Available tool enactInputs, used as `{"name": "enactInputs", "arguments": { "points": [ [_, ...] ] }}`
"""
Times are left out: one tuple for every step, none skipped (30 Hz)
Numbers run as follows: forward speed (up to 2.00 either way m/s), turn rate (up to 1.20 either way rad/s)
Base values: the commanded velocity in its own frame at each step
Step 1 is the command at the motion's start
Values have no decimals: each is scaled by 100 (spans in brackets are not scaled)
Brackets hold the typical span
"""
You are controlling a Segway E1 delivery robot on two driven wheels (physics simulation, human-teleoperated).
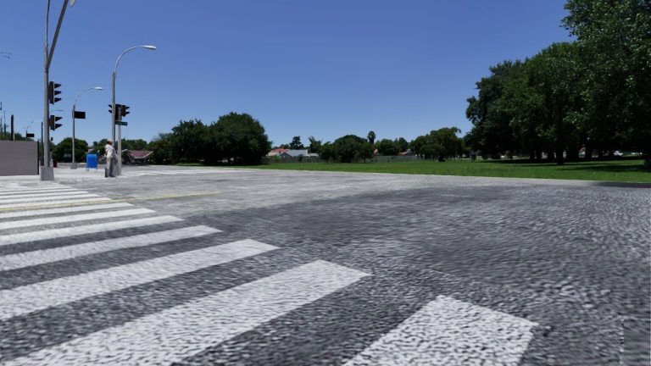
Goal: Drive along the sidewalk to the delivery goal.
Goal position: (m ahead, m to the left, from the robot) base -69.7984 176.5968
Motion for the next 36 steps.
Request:
{"name": "enactInputs", "arguments": {
  "points": [
    [0, 0],
    [0, 0],
    [0, 0],
    [0, 0],
    [0, 0],
    [0, 0],
    [0, 0],
    [0, 0],
    [0, 0],
    [0, 0],
    [0, 0],
    [0, 0],
    [0, 0],
    [0, 0],
    [0, 0],
    [0, 0],
    [0, 0],
    [0, 0],
    [0, 0],
    [0, 0],
    [0, 0],
    [0, 0],
    [0, 0],
    [0, 0],
    [0, 0],
    [0, 0],
    [0, 0],
    [0, 0],
    [0, 0],
    [0, 0],
    [0, 4],
    [0, 4],
    [12, 16],
    [42, 22],
    [42, 22],
    [64, 24]
  ]
}}
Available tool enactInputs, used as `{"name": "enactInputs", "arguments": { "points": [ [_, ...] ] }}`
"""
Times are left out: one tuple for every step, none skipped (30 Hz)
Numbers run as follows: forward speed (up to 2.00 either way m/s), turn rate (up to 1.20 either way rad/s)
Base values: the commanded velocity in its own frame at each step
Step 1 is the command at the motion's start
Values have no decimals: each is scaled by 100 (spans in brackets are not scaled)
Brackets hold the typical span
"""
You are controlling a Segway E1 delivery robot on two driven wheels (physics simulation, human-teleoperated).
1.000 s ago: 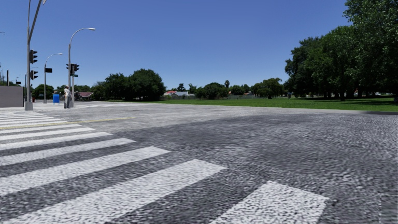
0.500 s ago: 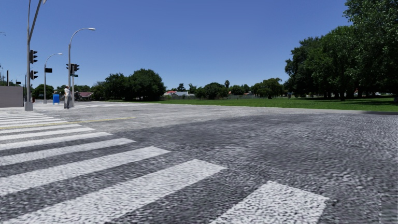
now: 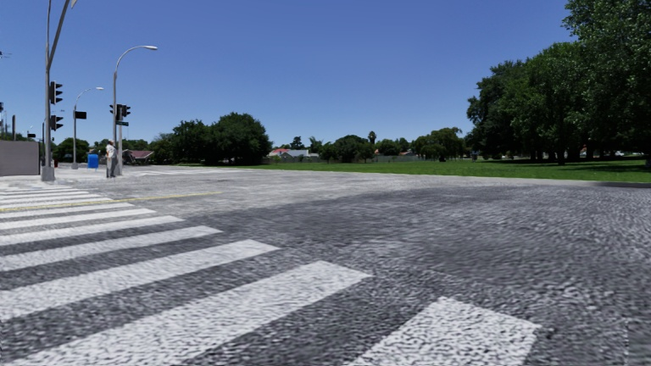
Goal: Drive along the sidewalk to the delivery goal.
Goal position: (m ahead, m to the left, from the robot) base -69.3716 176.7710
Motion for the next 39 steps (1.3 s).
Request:
{"name": "enactInputs", "arguments": {
  "points": [
    [77, 32],
    [80, 37],
    [80, 37],
    [81, 39],
    [81, 43],
    [81, 43],
    [81, 48],
    [82, 54],
    [82, 57],
    [82, 57],
    [82, 58],
    [82, 58],
    [82, 58],
    [82, 58],
    [82, 58],
    [82, 58],
    [82, 58],
    [82, 58],
    [82, 58],
    [82, 58],
    [82, 58],
    [82, 58],
    [82, 58],
    [82, 58],
    [82, 58],
    [82, 58],
    [82, 58],
    [82, 58],
    [82, 58],
    [82, 58],
    [82, 58],
    [82, 58],
    [82, 58],
    [82, 58],
    [82, 58],
    [82, 58],
    [82, 58],
    [82, 57],
    [82, 56]
  ]
}}
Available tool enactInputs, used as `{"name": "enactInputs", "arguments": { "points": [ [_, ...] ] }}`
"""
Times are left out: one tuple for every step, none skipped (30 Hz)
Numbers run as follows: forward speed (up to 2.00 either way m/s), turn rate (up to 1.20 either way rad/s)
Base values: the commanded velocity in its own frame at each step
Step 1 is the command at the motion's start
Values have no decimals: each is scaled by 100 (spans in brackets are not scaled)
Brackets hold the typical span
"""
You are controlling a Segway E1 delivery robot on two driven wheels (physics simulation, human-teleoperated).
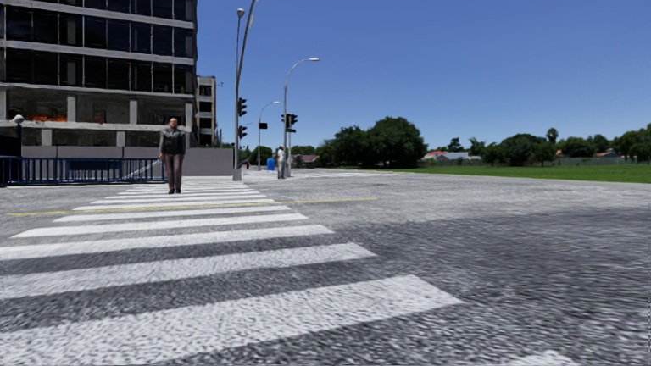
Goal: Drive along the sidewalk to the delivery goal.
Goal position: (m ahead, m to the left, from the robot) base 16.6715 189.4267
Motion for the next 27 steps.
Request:
{"name": "enactInputs", "arguments": {
  "points": [
    [82, 55],
    [82, 55],
    [82, 45],
    [82, 33],
    [82, 33],
    [82, 24],
    [82, 19],
    [82, 16],
    [82, 16],
    [82, 15],
    [82, 15],
    [82, 15],
    [82, 15],
    [83, 15],
    [93, 15],
    [93, 15],
    [117, 15],
    [157, 15],
    [157, 15],
    [200, 15],
    [200, 15],
    [200, 15],
    [200, 21],
    [200, 31],
    [200, 36],
    [200, 36],
    [200, 37]
  ]
}}
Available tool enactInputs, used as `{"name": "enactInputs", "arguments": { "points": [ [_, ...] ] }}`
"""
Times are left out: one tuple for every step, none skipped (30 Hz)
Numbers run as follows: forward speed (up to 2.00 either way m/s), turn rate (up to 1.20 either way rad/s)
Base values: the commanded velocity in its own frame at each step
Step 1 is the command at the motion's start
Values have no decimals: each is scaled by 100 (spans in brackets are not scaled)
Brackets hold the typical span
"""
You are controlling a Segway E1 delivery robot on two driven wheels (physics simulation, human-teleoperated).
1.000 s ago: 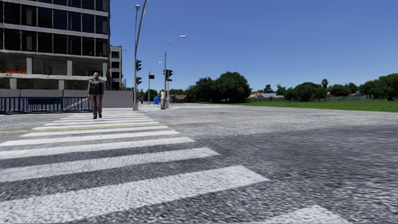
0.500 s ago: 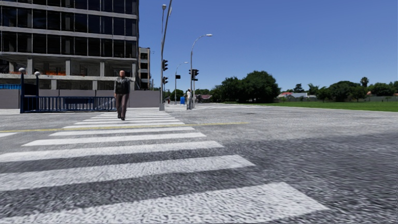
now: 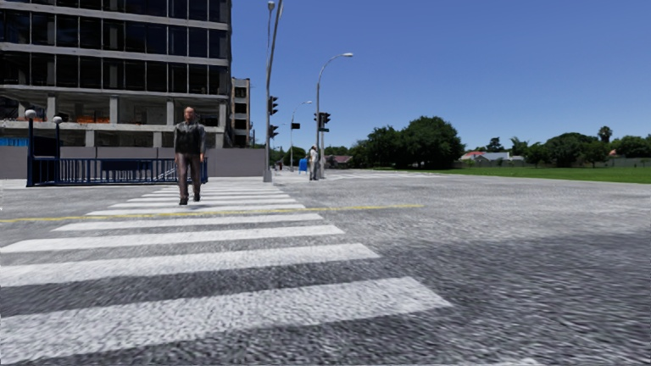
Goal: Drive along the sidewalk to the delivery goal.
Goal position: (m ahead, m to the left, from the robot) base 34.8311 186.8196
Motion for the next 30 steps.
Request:
{"name": "enactInputs", "arguments": {
  "points": [
    [200, 37],
    [200, 37],
    [200, 37],
    [200, 38],
    [200, 38],
    [200, 38],
    [200, 38],
    [200, 38],
    [200, 38],
    [200, 38],
    [200, 38],
    [200, 38],
    [200, 38],
    [200, 38],
    [200, 38],
    [200, 38],
    [200, 38],
    [200, 38],
    [200, 38],
    [200, 38],
    [200, 38],
    [200, 38],
    [200, 38],
    [200, 38],
    [200, 38],
    [200, 38],
    [200, 38],
    [200, 34],
    [200, 0],
    [200, 0]
  ]
}}
